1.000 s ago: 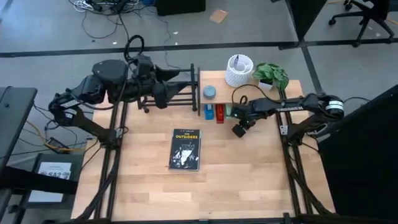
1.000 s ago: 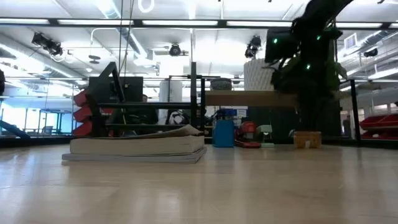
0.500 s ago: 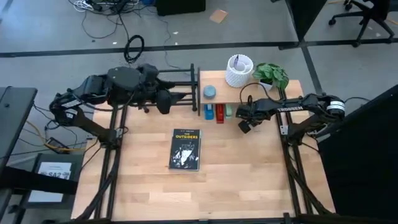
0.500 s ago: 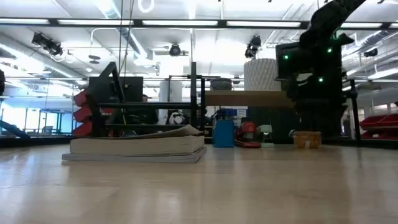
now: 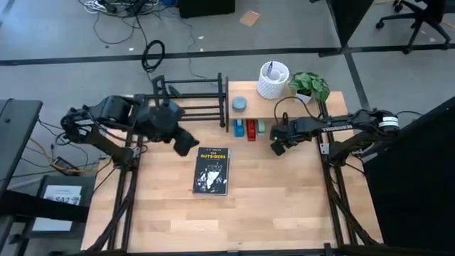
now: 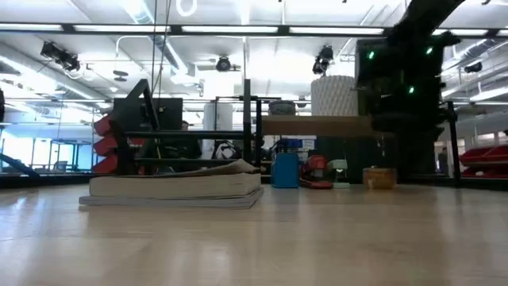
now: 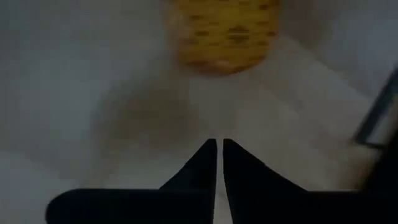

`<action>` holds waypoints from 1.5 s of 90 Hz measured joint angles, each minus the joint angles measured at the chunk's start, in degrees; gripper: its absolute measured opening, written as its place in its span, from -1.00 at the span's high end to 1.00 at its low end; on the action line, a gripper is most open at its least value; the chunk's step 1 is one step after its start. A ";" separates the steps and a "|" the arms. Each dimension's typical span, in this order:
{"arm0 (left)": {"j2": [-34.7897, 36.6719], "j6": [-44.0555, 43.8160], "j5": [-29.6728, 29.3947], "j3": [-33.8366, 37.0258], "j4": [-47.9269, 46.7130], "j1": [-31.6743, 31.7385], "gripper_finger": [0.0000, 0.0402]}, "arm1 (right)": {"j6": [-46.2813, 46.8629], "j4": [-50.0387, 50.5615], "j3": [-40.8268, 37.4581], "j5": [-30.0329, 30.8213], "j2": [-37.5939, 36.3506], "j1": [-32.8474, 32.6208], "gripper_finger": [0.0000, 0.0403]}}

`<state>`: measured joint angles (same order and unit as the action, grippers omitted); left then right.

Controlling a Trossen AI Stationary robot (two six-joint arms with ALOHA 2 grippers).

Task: Stock shelves
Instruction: Put the black book into the black book shelf

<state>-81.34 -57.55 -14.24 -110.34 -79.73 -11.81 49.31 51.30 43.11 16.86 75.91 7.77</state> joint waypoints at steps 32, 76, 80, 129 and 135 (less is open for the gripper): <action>-2.51 -13.34 15.87 19.49 12.29 -6.61 -0.60 | 9.69 -10.76 0.02 -5.24 -1.94 -14.86 1.00; -2.49 -31.64 9.09 59.25 43.16 -6.53 -0.19 | 20.59 -34.74 0.02 -16.69 -2.05 -22.77 1.00; -2.66 -31.68 8.99 61.92 49.49 -6.37 -0.19 | 21.44 -36.32 0.02 -16.79 -2.05 -22.76 1.00; -6.27 -43.84 7.36 63.92 60.51 -6.12 -0.17 | 19.04 -41.00 0.07 -26.41 -0.29 -17.32 1.00; -6.49 -43.66 6.69 59.68 53.75 -6.42 -0.14 | 17.67 -43.15 0.07 -27.45 1.15 -16.91 1.00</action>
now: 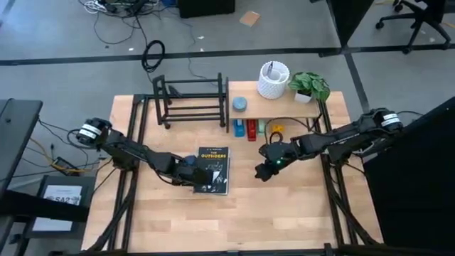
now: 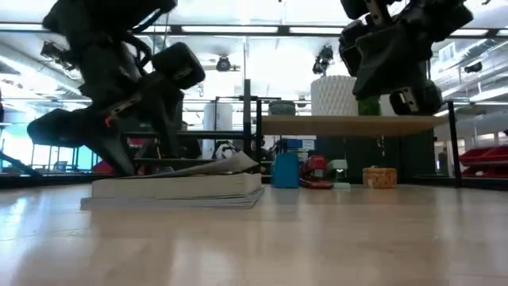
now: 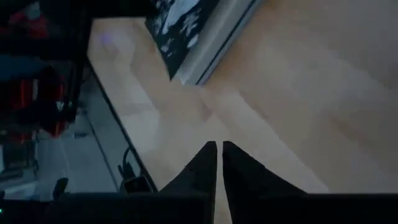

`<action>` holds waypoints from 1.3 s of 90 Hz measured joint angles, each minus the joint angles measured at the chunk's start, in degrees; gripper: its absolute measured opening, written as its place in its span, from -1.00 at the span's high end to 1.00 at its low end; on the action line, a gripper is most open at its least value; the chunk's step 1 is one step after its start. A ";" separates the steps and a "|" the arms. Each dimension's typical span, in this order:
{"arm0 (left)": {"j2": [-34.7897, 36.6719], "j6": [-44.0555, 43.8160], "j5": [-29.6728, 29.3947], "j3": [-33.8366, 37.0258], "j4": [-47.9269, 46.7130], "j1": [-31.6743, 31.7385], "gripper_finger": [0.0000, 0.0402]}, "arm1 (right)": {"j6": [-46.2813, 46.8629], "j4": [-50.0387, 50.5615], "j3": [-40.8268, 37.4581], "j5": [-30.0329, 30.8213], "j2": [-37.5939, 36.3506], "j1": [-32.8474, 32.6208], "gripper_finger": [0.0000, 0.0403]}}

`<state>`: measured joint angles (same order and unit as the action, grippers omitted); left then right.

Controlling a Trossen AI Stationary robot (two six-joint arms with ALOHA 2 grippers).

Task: Stock shelves
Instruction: Put the black book into the black book shelf

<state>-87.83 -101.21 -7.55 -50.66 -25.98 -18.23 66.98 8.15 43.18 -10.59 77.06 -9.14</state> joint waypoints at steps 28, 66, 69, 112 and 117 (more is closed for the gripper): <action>0.31 2.75 -3.07 -5.93 -20.54 1.53 -0.09 | 0.90 -12.24 1.74 -5.42 14.26 3.36 1.00; 0.13 0.18 1.41 9.53 11.76 4.64 -0.09 | 1.75 -11.83 15.85 -10.80 30.72 6.36 1.00; 0.11 0.25 1.44 10.51 15.13 4.69 -0.09 | 1.50 -11.86 16.81 -11.39 31.51 6.52 1.00; -2.93 0.88 3.74 17.15 42.92 4.63 -0.08 | -5.18 -2.20 20.02 -15.08 29.39 6.73 1.00; -2.86 0.39 3.66 17.10 42.68 4.55 -0.08 | -6.62 2.26 20.10 -12.84 25.57 6.83 1.00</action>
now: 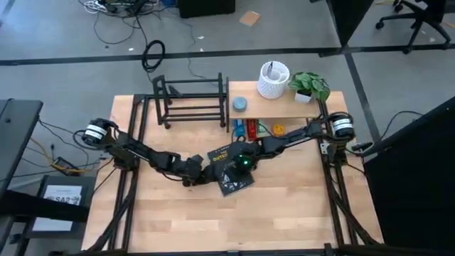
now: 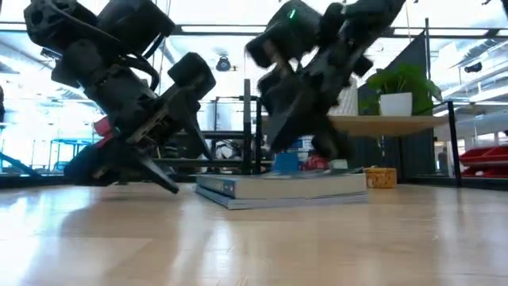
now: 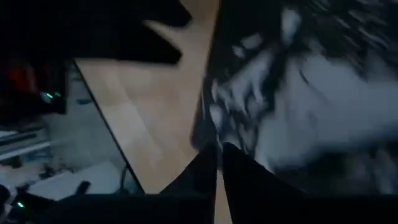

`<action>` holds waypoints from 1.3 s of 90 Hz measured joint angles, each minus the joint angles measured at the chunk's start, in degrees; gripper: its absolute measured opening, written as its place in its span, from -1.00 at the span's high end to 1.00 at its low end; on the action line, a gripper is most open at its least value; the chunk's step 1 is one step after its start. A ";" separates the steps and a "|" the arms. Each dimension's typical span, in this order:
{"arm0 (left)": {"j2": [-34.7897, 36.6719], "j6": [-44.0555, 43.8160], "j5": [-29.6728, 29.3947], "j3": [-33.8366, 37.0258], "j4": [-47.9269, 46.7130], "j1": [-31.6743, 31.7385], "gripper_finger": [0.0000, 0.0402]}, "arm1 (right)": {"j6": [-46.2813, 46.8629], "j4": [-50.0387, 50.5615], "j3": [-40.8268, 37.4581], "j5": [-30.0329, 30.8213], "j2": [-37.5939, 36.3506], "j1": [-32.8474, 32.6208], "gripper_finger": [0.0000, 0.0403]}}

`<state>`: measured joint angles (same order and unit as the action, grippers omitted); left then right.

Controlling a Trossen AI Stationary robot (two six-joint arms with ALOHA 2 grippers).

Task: Stock shelves
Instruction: Put the black book into the black book shelf

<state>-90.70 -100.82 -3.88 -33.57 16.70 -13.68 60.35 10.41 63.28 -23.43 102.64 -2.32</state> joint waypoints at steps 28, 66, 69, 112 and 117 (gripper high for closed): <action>-0.09 -1.86 -6.00 -0.04 -0.42 -0.08 -0.08 | -10.10 26.30 -0.03 16.64 -5.48 4.74 1.00; -4.97 -4.38 -8.72 -0.20 5.38 -0.11 -0.08 | -14.12 12.52 -0.08 5.08 3.16 4.54 1.00; -5.47 -4.11 -9.10 -0.12 6.55 -0.11 -0.08 | -14.11 11.74 -0.08 4.72 3.16 4.18 1.00; -2.37 4.80 -7.42 -5.81 0.69 -1.52 0.85 | -15.59 14.86 -0.07 1.58 2.44 2.46 1.00; -0.12 6.04 -8.21 -7.75 -5.37 -1.85 0.85 | -16.68 16.27 -0.07 1.07 1.24 2.46 1.00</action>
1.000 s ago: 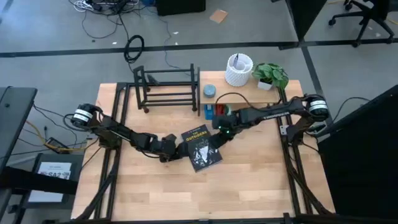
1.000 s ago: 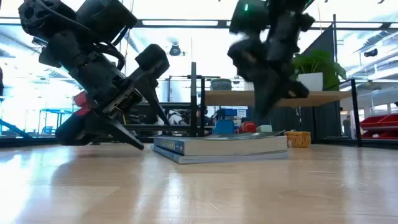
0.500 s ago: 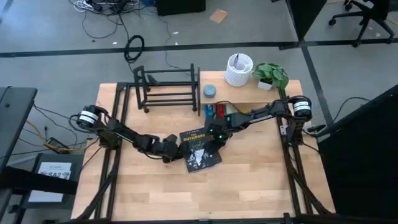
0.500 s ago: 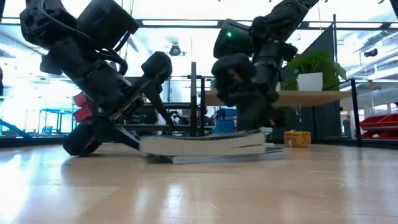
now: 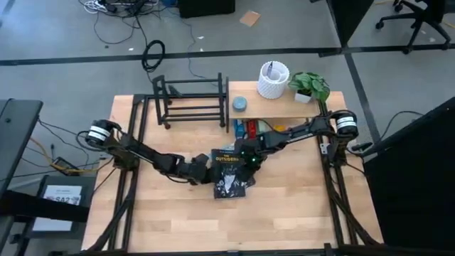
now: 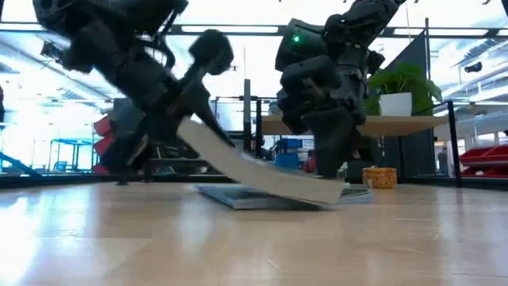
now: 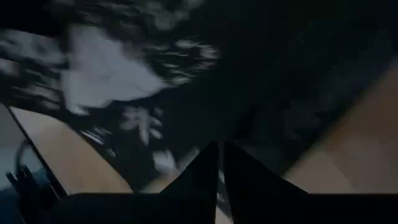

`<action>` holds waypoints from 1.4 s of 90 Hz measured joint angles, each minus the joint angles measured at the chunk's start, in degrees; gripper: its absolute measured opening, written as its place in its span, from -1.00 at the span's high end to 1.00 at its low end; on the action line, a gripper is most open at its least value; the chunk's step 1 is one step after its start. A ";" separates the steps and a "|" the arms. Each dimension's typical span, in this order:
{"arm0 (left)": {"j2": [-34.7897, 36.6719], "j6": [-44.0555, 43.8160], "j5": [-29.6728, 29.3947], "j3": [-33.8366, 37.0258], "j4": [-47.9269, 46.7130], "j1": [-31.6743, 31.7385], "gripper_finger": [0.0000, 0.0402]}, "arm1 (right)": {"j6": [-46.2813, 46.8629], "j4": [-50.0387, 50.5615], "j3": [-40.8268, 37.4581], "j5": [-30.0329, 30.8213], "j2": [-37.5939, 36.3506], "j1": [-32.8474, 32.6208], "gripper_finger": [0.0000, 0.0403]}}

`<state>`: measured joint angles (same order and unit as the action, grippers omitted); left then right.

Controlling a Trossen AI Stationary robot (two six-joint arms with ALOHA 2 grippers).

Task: Stock shelves
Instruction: Put the black book into the black book shelf

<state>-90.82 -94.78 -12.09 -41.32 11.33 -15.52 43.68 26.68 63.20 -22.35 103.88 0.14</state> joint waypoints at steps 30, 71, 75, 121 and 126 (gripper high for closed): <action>11.17 8.29 -16.57 -30.90 -60.55 -0.29 0.85 | -1.44 5.06 0.06 6.61 -12.80 -1.72 1.00; 9.62 22.85 -51.52 -55.91 -97.60 20.40 0.85 | -0.40 4.76 0.06 9.65 -16.07 -1.61 1.00; 8.91 26.11 -51.31 -54.86 -95.69 23.24 0.85 | -0.19 4.67 0.06 9.42 -16.07 -1.62 1.00; 6.86 38.69 -30.54 -34.81 -75.30 42.49 0.85 | 1.68 4.81 0.06 8.04 -16.05 -4.72 1.00; 6.86 39.22 -29.47 -33.63 -73.81 42.98 0.85 | 1.68 4.82 0.06 8.12 -16.05 -5.14 1.00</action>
<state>-83.96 -55.56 -41.56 -74.95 -62.48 27.45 45.36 31.50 63.26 -14.23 87.83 -5.00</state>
